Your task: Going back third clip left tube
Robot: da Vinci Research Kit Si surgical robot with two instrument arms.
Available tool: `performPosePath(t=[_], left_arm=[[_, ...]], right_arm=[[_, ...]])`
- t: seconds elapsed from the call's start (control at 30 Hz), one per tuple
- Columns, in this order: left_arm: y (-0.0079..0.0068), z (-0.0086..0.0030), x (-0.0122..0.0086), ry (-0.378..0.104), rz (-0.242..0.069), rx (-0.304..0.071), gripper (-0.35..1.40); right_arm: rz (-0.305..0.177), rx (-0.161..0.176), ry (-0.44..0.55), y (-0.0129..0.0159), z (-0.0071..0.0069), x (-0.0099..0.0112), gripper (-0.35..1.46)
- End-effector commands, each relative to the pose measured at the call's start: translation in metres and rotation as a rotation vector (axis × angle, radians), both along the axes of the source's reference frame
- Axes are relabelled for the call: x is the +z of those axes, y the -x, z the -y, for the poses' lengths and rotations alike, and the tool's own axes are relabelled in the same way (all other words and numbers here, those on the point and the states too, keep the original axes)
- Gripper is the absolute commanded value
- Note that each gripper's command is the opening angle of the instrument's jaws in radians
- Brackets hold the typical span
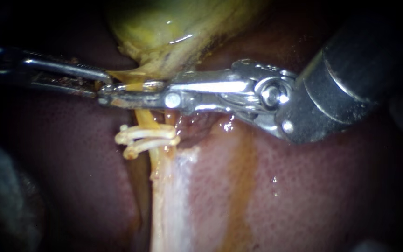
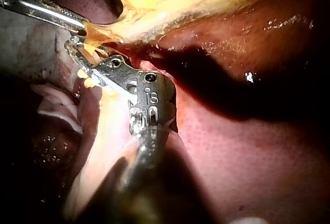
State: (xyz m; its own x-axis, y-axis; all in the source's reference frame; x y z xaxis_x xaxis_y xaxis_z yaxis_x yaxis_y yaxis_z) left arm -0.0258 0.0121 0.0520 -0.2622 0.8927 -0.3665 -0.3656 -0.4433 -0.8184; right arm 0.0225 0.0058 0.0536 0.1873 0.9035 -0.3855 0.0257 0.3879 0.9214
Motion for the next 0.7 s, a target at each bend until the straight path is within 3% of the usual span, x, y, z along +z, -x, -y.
performPosePath(t=[0.03,0.17,0.23,0.33,0.43,0.7], left_arm=[[0.0,0.0,0.0,0.0,-0.001,0.0,-0.35],[0.0001,0.0,0.0,0.0,-0.001,0.0,-0.35],[0.0001,0.0,0.0,0.0,-0.001,-0.001,-0.35],[0.0001,0.0001,0.0001,0.001,-0.001,-0.001,-0.35],[0.0001,0.0001,0.0001,0.001,-0.001,-0.001,-0.35],[0.0001,0.0001,0.0,0.001,-0.001,-0.001,-0.35]], right_arm=[[0.0,-0.001,0.0,0.0,0.0,0.0001,-0.35],[-0.003,-0.007,0.0,0.0,0.0001,0.0001,-0.35],[-0.03,-0.02,-0.006,0.0,0.0002,0.0003,-0.35],[-0.057,-0.044,-0.009,-0.0002,0.0004,0.0004,0.09],[-0.058,-0.046,-0.004,-0.0007,0.0004,0.0007,0.34],[-0.049,-0.031,0.026,-0.0012,0.0017,0.0029,0.45]])
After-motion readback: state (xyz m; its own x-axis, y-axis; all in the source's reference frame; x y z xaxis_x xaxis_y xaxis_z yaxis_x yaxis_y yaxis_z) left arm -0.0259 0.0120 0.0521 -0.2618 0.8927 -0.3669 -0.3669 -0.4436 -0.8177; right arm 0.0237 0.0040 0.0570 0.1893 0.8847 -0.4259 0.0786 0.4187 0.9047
